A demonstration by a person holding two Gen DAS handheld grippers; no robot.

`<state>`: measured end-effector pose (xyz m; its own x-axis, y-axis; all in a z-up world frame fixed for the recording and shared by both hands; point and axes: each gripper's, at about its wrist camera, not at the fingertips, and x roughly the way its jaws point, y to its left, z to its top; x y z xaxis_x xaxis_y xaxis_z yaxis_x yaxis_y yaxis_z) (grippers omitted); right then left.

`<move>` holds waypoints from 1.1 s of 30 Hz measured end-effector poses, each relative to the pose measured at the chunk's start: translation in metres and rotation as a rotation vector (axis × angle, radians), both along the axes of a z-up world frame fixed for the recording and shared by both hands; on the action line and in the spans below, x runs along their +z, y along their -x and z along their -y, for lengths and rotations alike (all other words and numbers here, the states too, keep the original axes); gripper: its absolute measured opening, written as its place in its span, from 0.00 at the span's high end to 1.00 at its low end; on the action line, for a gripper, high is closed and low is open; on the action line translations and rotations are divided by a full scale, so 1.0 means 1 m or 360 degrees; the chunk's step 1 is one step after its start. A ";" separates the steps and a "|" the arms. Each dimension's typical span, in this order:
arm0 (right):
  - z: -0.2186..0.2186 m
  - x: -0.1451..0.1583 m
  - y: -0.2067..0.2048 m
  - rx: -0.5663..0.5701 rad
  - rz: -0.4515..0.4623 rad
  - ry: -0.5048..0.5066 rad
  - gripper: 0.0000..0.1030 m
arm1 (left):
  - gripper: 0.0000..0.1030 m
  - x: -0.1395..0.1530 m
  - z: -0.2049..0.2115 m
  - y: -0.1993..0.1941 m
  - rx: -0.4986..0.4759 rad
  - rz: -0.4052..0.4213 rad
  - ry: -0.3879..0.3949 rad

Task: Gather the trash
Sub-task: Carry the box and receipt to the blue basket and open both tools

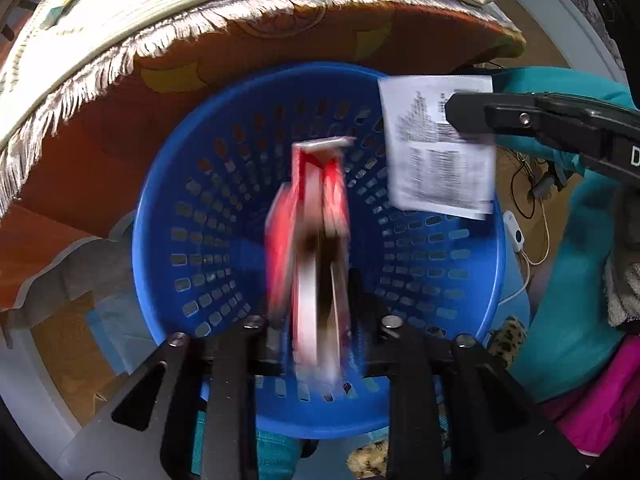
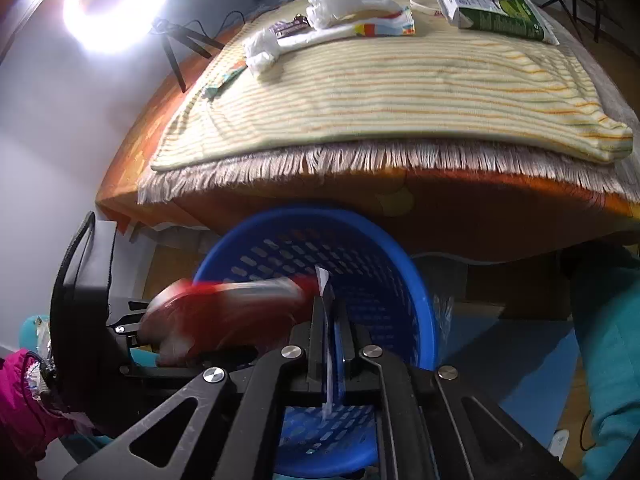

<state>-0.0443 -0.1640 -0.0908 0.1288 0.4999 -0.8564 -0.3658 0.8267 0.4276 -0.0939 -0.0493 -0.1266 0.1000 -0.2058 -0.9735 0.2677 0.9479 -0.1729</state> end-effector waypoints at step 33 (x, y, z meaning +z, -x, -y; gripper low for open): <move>0.015 0.009 -0.022 -0.0145 0.0018 0.0076 0.18 | 0.51 0.023 -0.024 -0.027 0.0196 0.0145 0.0047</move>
